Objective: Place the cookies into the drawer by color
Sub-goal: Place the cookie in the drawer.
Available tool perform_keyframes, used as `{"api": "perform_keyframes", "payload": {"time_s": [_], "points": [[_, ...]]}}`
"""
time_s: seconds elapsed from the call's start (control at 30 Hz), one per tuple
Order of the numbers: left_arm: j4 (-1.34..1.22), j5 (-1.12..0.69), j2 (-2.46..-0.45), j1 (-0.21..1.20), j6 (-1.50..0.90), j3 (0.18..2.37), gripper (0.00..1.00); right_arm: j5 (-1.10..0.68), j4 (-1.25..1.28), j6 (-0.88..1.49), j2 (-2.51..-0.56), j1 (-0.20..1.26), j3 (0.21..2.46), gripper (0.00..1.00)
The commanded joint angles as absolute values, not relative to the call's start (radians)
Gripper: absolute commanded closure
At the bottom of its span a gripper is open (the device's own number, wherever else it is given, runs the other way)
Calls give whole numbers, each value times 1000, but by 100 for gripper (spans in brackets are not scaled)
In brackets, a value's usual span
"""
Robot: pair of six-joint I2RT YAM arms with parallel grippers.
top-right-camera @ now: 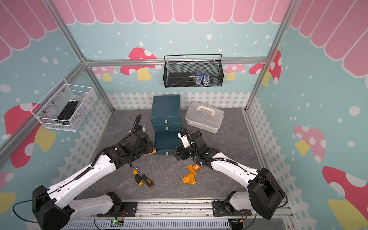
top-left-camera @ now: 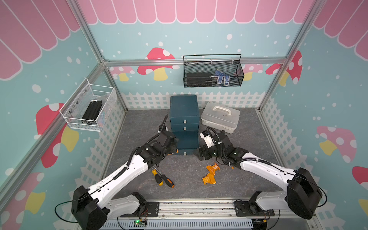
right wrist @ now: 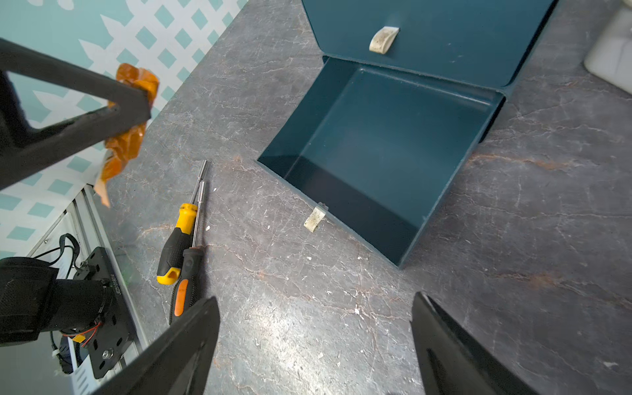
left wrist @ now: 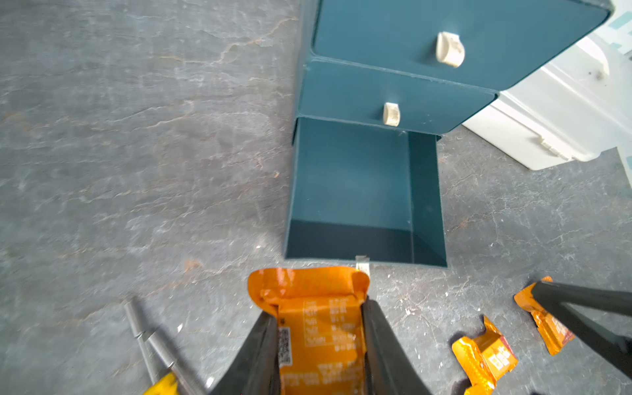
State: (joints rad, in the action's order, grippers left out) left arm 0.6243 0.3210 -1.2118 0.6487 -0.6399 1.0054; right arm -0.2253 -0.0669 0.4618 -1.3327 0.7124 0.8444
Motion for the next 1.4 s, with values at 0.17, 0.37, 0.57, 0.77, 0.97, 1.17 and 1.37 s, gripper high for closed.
{"api": "perform_keyframes", "payload": {"time_s": [0.17,0.37,0.57,0.77,0.97,1.17,1.37], "points": [[483,392,-1541,635,-476,1198,65,-197,-110,493,-1404,665,948,11],[422,435,-1694,625,-425,1241,63,-107,-236,501,-1362,643,957,11],[389,453,-1788,618,-408,1233,64,-1,-341,555,-1258,590,865,10],[329,460,-1841,604,-415,1197,64,88,-540,592,-1260,530,841,11],[336,482,-1886,596,-416,1190,64,188,-648,598,-1228,475,785,10],[335,451,-1911,592,-428,1189,62,194,-684,552,-1275,384,778,10],[345,507,-1932,588,-432,1193,62,92,-666,480,-1316,311,760,9]]}}
